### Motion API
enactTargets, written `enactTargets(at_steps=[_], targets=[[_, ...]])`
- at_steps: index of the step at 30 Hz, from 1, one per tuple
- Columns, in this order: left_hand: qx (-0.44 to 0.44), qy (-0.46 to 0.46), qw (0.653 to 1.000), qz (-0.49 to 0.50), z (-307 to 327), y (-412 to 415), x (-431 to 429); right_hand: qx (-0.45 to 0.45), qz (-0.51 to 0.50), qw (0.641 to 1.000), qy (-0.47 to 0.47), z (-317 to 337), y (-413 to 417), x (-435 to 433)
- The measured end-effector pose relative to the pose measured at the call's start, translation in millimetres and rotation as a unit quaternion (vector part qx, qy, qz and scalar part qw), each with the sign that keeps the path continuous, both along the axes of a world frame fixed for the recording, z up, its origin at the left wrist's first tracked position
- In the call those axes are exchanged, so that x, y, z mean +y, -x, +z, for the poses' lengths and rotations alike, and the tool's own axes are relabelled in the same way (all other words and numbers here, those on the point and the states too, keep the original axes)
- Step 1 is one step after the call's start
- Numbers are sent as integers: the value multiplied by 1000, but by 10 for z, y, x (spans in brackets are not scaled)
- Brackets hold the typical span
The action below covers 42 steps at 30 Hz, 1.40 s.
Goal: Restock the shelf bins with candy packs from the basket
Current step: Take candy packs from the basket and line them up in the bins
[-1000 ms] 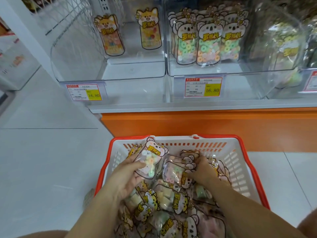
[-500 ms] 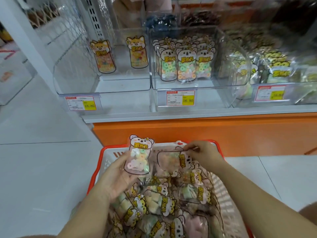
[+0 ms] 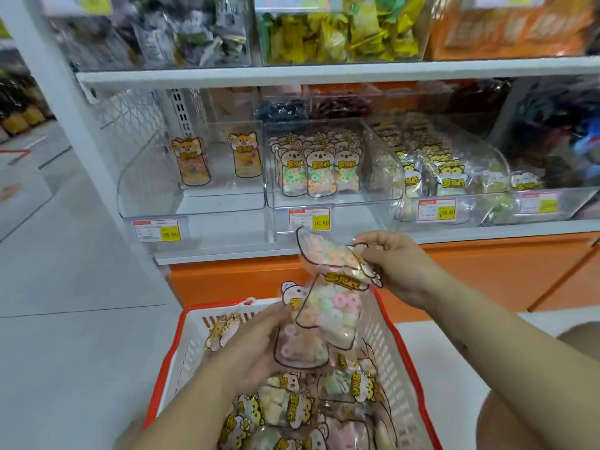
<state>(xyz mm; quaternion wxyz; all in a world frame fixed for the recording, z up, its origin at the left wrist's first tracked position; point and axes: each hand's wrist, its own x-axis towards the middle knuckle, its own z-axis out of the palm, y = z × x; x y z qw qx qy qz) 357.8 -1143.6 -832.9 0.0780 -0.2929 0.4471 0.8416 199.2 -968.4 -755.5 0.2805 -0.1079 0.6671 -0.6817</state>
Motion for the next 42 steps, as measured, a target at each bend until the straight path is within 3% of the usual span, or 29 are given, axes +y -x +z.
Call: enactTargets(at_steps=[2, 5, 10, 13, 17, 21, 26, 30, 32, 35, 39, 42], targets=[[7, -39, 998, -43, 123, -25, 129, 4, -23, 1000, -15, -87, -2, -19], [40, -28, 995, -82, 209, -90, 209, 12, -34, 999, -39, -244, -24, -82], [27, 51, 998, -25, 33, -64, 174, 37, -65, 996, -50, -323, -48, -91], [25, 82, 996, -18, -45, -64, 149, 122, -126, 984, -29, -109, 47, 54], [39, 87, 995, -24, -25, -64, 115, 217, 5, 975, -35, 254, 10, 210], [55, 78, 993, -66, 105, -85, 131, 262, 175, 937, -152, 180, -206, 92], [64, -11, 995, -71, 162, -168, 141, 270, 186, 930, -168, 138, -195, 18], [68, -1, 997, -43, 230, -150, 63, 283, 220, 914, -193, 230, -155, 58], [79, 17, 996, -37, 344, -105, -4, 304, 194, 915, -183, 350, -101, 50], [115, 78, 990, 1, 640, 34, -166, 347, 49, 930, -108, 614, 159, 32], [127, 124, 982, 62, 1073, 376, -437, 400, -178, 899, -18, 878, 600, 3], [121, 125, 978, 114, 1279, 655, -554, 413, -235, 879, -20, 836, 888, -130]])
